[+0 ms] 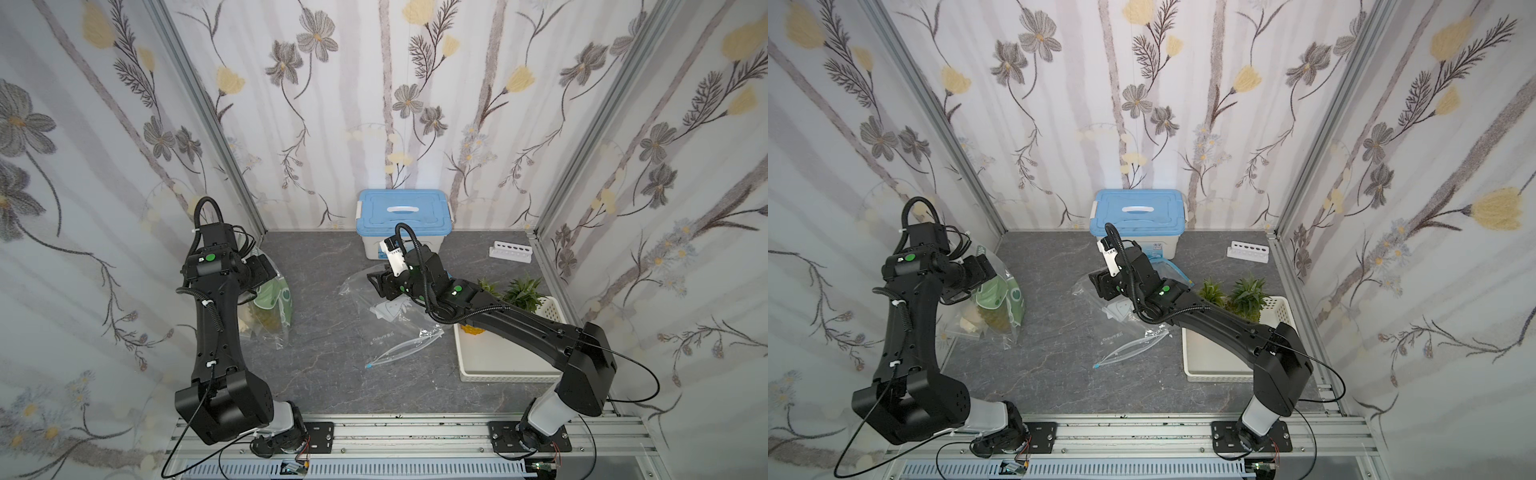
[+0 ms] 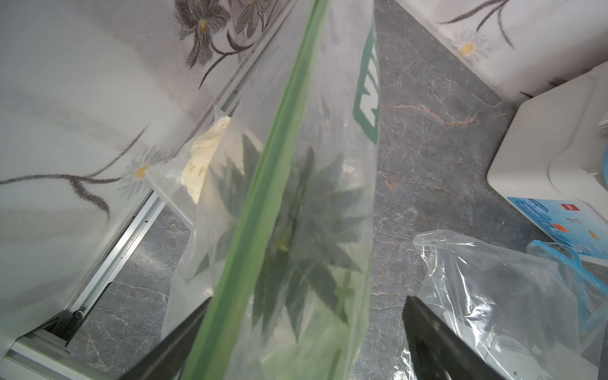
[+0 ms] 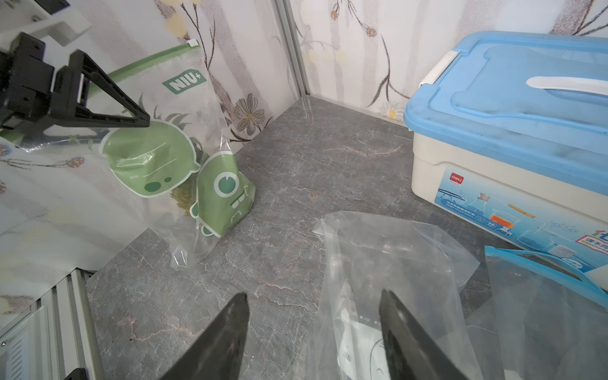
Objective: Open the zip-top bag and take out the pineapple
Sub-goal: Move the zipper food storage bag to the center of the board.
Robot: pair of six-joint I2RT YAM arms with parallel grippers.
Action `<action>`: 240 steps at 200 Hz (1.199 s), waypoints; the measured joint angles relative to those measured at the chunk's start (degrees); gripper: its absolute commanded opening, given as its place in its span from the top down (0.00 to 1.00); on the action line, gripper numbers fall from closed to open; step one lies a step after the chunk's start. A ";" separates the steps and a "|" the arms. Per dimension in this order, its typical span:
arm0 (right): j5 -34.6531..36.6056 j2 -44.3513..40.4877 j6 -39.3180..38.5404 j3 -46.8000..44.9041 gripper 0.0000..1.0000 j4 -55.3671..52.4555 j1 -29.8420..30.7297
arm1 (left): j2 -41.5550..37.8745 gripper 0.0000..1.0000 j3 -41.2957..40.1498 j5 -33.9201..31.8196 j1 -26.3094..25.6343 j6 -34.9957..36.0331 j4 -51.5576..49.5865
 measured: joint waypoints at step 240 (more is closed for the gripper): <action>6.03 -33.33 1.29 -28.63 0.36 5.92 -2.89 | -11.76 1.00 -14.80 -41.57 -69.20 -66.97 -8.70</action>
